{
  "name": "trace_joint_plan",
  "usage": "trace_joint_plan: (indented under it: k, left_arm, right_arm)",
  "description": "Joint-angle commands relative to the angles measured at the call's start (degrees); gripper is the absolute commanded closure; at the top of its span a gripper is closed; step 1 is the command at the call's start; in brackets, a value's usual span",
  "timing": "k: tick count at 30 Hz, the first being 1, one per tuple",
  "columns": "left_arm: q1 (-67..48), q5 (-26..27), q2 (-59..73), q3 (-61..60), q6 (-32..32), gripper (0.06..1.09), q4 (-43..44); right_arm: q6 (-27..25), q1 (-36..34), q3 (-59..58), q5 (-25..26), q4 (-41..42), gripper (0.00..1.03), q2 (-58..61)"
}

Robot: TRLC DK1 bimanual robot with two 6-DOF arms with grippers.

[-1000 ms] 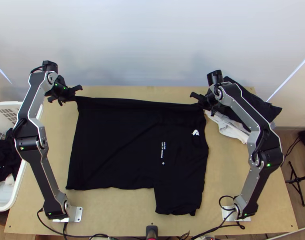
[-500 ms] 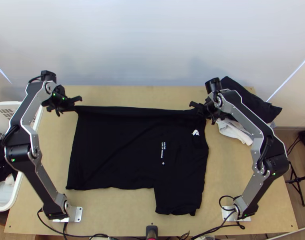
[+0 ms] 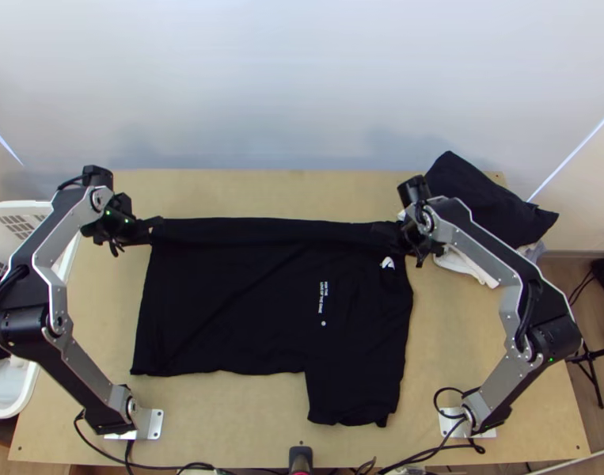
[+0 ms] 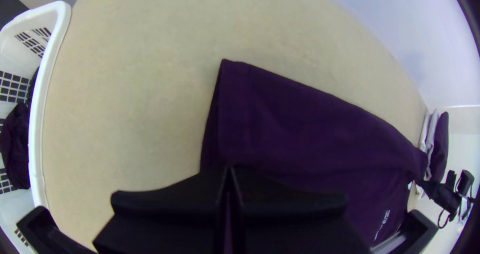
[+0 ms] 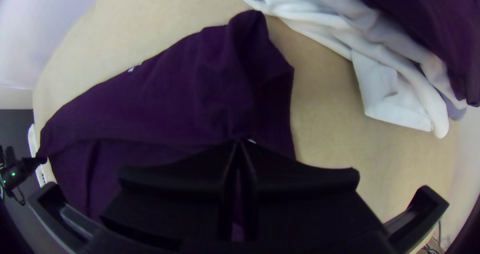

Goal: Fold the t-shirt

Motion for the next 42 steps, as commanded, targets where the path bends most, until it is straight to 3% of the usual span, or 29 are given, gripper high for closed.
trace_joint_plan:
  k: [1, 5, 6, 8, 10, 12, 17, 20, 23, 29, 36, 42]
  left_arm:
    - [0.3, -0.1, -1.3, -6.6, 0.7, 1.05, 3.3]
    - [0.7, -0.1, -1.4, -9.1, 1.0, 1.05, 6.0]
    - [1.0, -0.2, -1.6, -9.5, 1.0, 1.00, 6.8]
    - [1.2, -0.1, -2.4, -9.5, 1.7, 0.75, 7.3]
    - [1.1, -0.2, -4.0, -9.2, 3.6, 0.37, 7.7]
    - [1.1, -0.7, -6.1, -8.7, 3.8, 0.09, 7.9]
    - [1.1, -0.6, -13.9, -9.0, 5.9, 0.10, 4.8]
    - [1.0, -0.8, -18.9, -12.4, 9.7, 0.10, 2.0]
    - [1.1, -1.8, -27.7, -20.2, 18.5, 0.10, 3.1]
    - [1.9, -4.0, -39.0, -27.3, 40.6, 0.11, -6.4]
    - [2.4, -5.4, -47.0, -27.5, 66.2, 0.15, -28.3]
    - [3.2, -9.3, -52.5, -31.6, 78.5, 0.15, -32.8]
  right_arm:
    - [0.0, 0.7, -6.4, 1.1, 4.5, 1.00, -1.4]
    - [-0.3, 0.6, -8.6, 1.6, 6.2, 1.00, -1.4]
    - [-0.8, 0.5, -8.6, 1.8, 6.3, 0.99, -1.4]
    - [-2.6, 0.6, -8.6, 2.5, 6.1, 0.83, -2.1]
    - [-3.6, 0.6, -9.4, 3.1, 5.9, 0.59, -5.1]
    - [-3.6, 0.4, -10.9, 3.2, 5.6, 0.42, -9.6]
    - [-2.6, 0.8, -14.3, 3.0, 2.3, 0.24, -24.4]
    - [-1.0, 1.2, -16.0, 3.0, -2.7, 0.24, -31.7]
    - [-1.4, 1.4, -18.6, 3.0, -5.7, 0.24, -38.2]
    - [-1.4, 0.6, -23.3, 2.3, -6.1, 0.24, -42.5]
    - [-0.2, 3.2, -25.3, -2.6, -5.6, 0.24, -41.2]
    - [0.7, 5.2, -28.5, -5.2, -5.6, 0.24, -41.9]
